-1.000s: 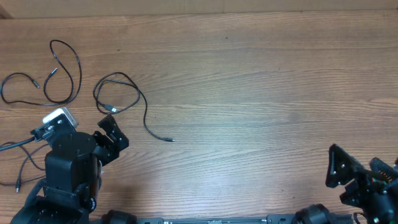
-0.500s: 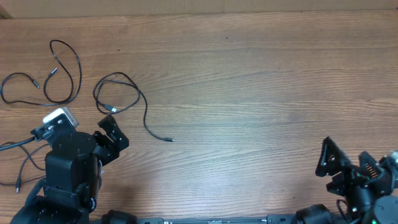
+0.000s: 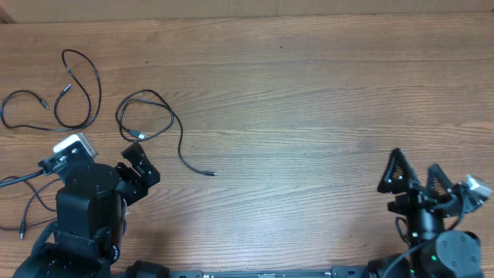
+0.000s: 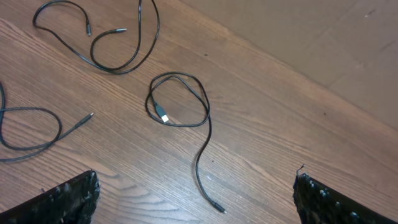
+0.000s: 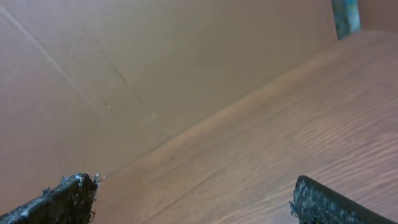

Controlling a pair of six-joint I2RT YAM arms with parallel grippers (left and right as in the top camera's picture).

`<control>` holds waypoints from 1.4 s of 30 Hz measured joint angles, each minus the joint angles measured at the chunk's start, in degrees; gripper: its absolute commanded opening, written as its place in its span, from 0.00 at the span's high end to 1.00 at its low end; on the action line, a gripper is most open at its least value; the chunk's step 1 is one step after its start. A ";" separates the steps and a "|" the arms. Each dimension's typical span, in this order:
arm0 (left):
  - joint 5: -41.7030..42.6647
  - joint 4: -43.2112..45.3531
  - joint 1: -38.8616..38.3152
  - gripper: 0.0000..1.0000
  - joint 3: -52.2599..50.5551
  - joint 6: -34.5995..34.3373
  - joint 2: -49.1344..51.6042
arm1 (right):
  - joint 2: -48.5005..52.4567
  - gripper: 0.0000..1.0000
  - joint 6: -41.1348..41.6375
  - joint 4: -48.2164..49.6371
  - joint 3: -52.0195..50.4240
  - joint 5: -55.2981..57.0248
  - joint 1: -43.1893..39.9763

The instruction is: Untangle cables

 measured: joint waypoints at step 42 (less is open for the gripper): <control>0.02 -0.02 0.00 0.00 0.00 0.00 0.00 | -8.04 0.00 2.19 29.40 -30.49 -2.58 -8.00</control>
